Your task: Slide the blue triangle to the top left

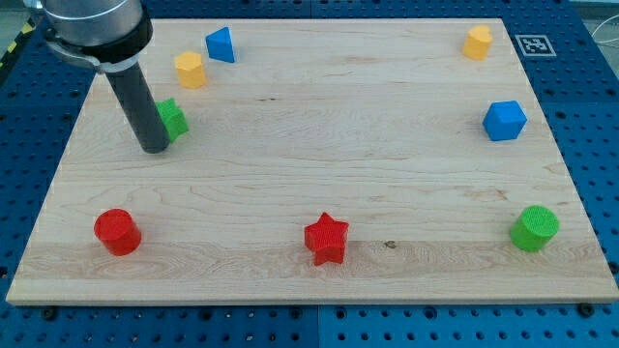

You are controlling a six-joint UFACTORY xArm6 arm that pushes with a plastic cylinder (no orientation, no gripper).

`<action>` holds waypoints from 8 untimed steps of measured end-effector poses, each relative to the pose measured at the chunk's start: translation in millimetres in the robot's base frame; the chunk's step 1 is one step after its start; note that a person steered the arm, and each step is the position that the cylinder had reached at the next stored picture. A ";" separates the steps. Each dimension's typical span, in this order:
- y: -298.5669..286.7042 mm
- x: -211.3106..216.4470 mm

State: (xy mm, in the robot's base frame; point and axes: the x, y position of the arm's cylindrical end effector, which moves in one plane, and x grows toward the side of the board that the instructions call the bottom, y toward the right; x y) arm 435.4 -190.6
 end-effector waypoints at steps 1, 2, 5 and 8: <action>1.9 -14.7; 16.1 -23.1; 134.9 -15.9; 192.2 -50.5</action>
State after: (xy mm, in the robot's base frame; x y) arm 384.9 1.6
